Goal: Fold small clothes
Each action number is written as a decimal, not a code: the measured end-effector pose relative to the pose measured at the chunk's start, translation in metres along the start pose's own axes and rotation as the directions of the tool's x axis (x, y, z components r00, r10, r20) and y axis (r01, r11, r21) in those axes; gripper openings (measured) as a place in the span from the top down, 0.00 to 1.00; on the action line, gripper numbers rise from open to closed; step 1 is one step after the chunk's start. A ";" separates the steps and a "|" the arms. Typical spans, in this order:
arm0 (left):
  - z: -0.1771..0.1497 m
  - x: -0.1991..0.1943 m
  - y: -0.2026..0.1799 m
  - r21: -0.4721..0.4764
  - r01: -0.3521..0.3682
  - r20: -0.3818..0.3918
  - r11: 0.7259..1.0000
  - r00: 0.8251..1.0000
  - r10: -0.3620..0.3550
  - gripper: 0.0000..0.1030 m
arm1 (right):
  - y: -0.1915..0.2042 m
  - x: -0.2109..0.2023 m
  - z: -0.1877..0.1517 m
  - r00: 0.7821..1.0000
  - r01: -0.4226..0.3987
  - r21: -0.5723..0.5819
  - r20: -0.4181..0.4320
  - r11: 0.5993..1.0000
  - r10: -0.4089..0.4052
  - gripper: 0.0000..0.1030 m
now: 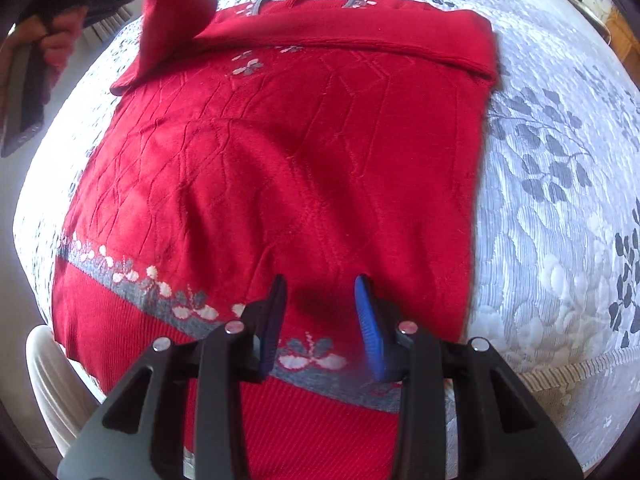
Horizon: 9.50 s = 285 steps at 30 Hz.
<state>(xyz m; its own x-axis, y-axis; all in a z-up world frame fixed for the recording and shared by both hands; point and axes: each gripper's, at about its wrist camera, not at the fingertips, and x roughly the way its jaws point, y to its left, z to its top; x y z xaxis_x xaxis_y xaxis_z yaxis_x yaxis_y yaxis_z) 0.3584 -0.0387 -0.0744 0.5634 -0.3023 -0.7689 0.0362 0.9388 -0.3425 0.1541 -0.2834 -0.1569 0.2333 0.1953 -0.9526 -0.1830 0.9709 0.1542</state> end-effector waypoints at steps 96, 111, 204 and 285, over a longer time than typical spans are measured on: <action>0.001 0.047 0.171 -0.096 -0.198 -0.274 0.975 0.947 0.165 0.36 | -0.097 0.053 0.164 0.959 -0.266 0.292 -0.018 0.919 0.283 0.47; 0.021 0.003 0.170 -0.040 -0.275 -0.109 0.961 0.957 0.269 0.36 | -0.087 -0.032 0.217 0.966 -0.219 0.085 0.159 0.972 0.204 0.97; -0.134 -0.116 0.125 -0.052 -0.021 -0.273 0.998 0.962 0.006 0.91 | -0.104 -0.101 -0.018 0.935 -0.353 0.274 0.089 0.895 0.342 0.96; -0.097 -0.022 0.113 0.330 -0.007 -0.222 0.944 0.971 0.085 0.53 | -0.121 -0.002 0.090 0.980 -0.194 0.051 -0.032 0.980 0.196 0.95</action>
<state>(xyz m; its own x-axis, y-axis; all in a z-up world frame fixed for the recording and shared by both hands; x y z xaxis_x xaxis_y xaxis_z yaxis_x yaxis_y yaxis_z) 0.2696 0.0583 -0.1486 0.3671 -0.2506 -0.8958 0.3022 0.9429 -0.1400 0.2616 -0.3889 -0.1502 0.1626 0.3769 -0.9119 -0.1758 0.9204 0.3491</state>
